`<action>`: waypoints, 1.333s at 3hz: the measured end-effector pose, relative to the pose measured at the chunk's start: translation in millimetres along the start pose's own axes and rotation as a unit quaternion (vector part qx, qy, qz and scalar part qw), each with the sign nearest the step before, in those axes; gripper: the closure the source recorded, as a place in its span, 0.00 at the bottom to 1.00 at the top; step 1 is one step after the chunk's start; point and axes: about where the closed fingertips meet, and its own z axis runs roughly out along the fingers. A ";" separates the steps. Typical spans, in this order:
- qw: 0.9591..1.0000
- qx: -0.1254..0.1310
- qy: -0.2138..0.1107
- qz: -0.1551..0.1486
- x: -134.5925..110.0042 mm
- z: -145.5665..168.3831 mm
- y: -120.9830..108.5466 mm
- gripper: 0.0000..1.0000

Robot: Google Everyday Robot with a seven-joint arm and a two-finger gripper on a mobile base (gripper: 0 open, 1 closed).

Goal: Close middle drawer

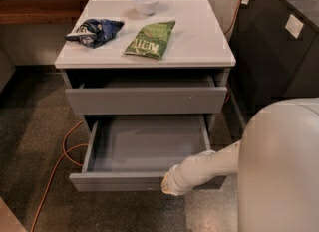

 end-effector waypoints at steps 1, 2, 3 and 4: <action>1.000 0.008 -0.001 0.000 2.3 2.1 -16.1 1.00; 1.000 0.018 -0.010 0.002 4.8 2.7 -33.2 1.00; 0.999 0.031 -0.025 0.005 8.4 1.7 -51.9 1.00; 0.999 0.044 -0.031 0.004 12.1 2.9 -70.7 1.00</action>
Offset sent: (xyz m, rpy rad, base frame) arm 0.0628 -0.0138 0.0092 0.0541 -0.0685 -0.0322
